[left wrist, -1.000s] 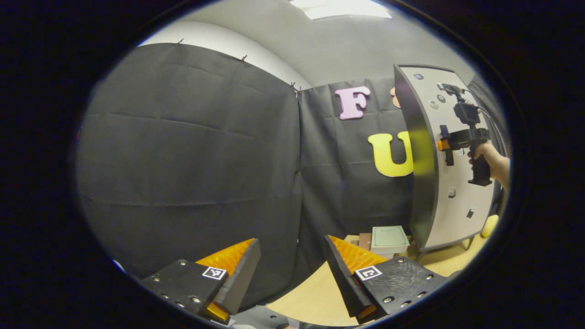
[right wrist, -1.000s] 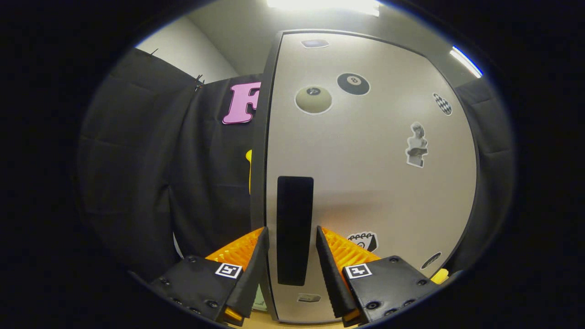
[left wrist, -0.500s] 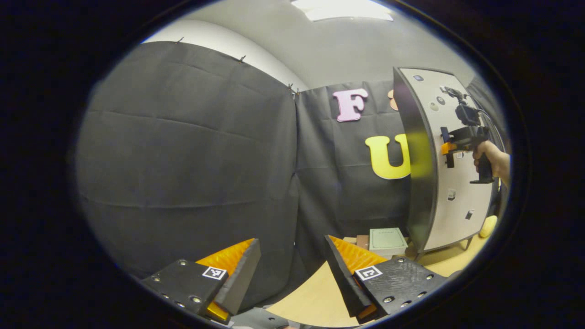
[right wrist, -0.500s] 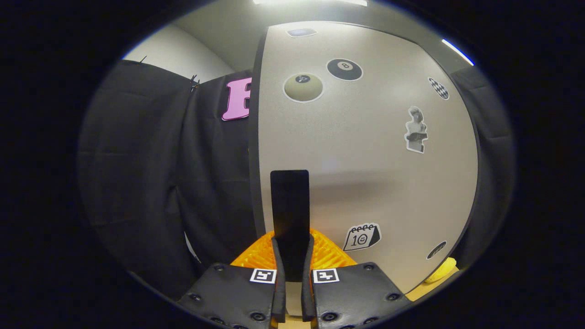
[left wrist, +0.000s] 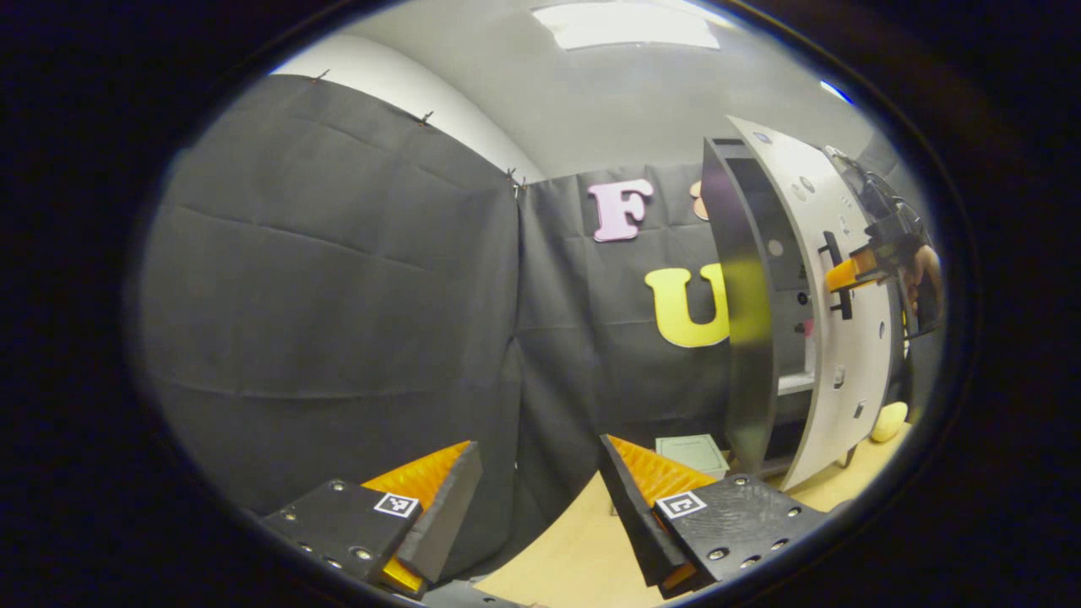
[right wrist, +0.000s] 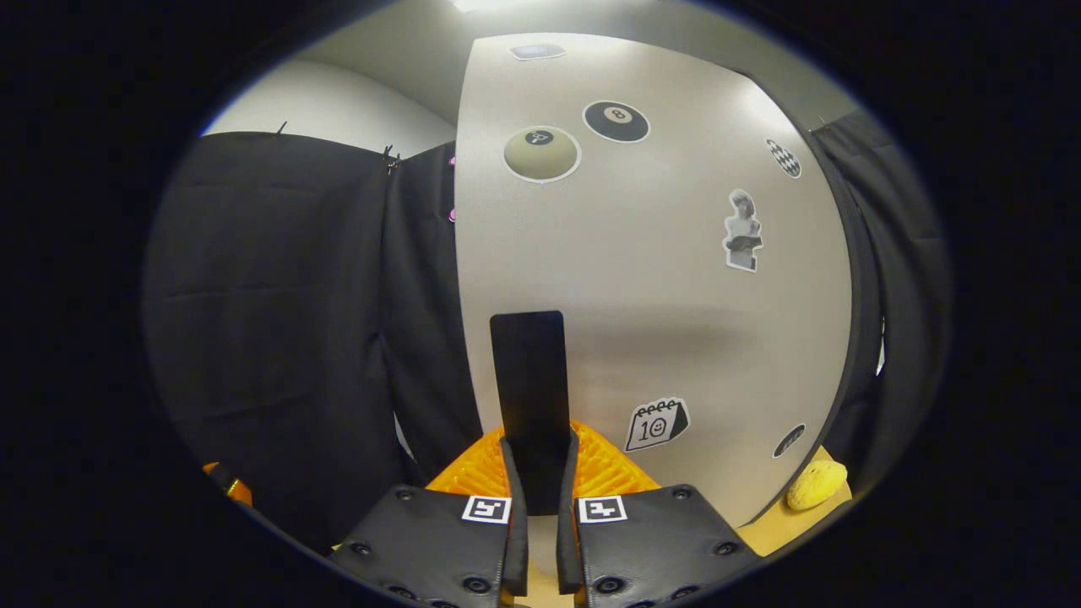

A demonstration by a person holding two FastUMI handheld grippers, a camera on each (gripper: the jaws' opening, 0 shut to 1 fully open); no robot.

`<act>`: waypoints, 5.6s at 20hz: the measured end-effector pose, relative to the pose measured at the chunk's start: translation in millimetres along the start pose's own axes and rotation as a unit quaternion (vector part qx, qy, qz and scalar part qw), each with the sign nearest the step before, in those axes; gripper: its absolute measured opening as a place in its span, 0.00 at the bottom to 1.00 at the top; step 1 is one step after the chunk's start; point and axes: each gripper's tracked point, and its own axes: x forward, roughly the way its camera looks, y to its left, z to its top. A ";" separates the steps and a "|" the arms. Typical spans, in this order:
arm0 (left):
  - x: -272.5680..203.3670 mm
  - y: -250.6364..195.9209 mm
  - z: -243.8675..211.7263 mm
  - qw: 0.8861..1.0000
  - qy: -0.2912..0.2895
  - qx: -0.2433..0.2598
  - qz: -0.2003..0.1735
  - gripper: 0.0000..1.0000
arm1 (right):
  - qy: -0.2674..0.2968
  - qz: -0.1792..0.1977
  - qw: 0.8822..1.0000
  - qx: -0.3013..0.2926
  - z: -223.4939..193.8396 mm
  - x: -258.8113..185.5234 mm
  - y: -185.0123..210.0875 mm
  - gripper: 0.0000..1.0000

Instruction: Open the cabinet door with the right hand, grasp the bottle in the cabinet with the left hand and place it on the coaster, then close the cabinet door with the right hand.

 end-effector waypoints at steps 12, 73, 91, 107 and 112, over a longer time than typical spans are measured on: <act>11.9 -215.1 9.3 0.988 0.003 -0.020 -0.153 0.88 | 0.012 0.087 0.996 -0.011 3.5 0.7 -9.6 0.15; 241.6 -592.3 57.2 0.965 0.017 0.032 -0.261 0.86 | 0.059 -0.268 0.960 0.057 -89.1 -118.1 -285.6 0.98; 168.8 -483.7 66.4 0.972 -0.001 -0.012 -0.233 0.73 | 0.044 -0.207 0.977 0.025 -77.1 -83.3 -273.0 0.98; 51.5 -358.2 -79.4 0.986 0.072 -0.039 -0.146 0.77 | 0.037 -0.164 0.985 0.030 -75.4 -62.6 -262.5 0.98; 27.4 -339.5 -138.8 0.984 0.113 -0.038 -0.129 0.73 | 0.044 -0.159 0.986 0.030 -75.7 -54.8 -256.9 0.98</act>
